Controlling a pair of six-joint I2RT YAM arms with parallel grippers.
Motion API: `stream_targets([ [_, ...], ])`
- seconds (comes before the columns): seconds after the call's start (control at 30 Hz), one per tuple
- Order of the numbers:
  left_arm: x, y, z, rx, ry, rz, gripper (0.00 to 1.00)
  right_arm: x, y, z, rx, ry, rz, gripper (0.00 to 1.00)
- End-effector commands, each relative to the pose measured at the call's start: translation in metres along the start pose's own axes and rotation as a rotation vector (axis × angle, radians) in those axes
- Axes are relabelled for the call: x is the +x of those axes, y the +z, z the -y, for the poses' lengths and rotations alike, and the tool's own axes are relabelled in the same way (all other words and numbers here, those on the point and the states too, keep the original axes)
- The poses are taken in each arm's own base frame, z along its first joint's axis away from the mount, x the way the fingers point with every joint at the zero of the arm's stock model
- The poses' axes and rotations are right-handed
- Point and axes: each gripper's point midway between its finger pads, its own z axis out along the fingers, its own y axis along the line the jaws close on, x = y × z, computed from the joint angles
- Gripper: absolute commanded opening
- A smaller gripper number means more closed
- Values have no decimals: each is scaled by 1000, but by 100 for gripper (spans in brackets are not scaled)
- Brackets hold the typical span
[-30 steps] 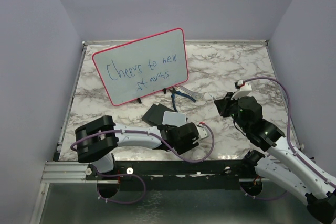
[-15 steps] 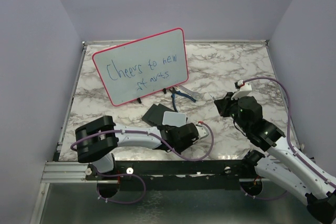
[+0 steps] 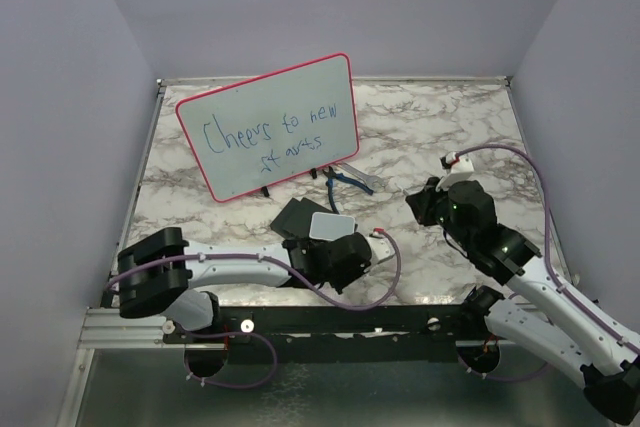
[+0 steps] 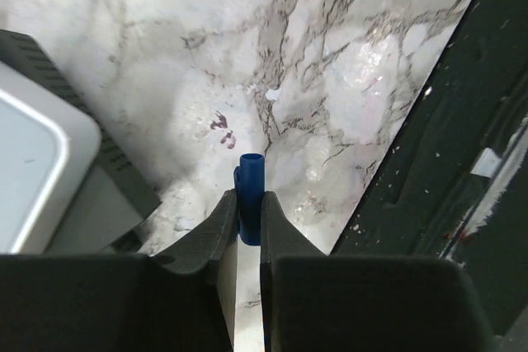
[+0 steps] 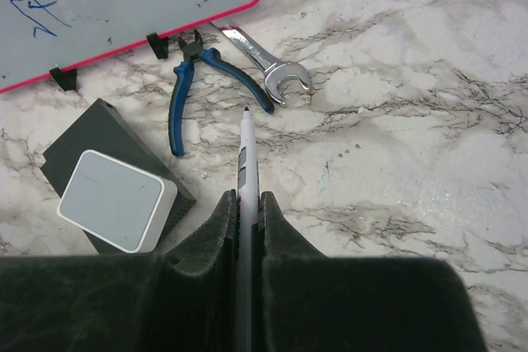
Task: Write a sentence on the whiteboard
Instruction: Pick up the pen cap from the center of the board, then insert the whiteboard marker without the cap into the pen cap.
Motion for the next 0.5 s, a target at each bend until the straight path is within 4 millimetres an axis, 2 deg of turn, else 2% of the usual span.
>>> stream_targets([
  [0.0,-30,-31,-12,-49,44,131,0,9,0,-6,-13,-17,-91,1],
  [0.13,-59,-58,-21,-70,57,235,0,2,-4,-16,-55,-33,-122,1],
  [0.27,-85,-84,-39,-92,76,325,0,-16,-18,-40,-177,-67,-126,1],
  [0.37,-96,-100,-62,-122,90,369,0,-21,-30,-69,-335,-99,-166,1],
  [0.47,-97,-113,-90,-148,80,402,0,-30,-43,-91,-454,-111,-192,1],
])
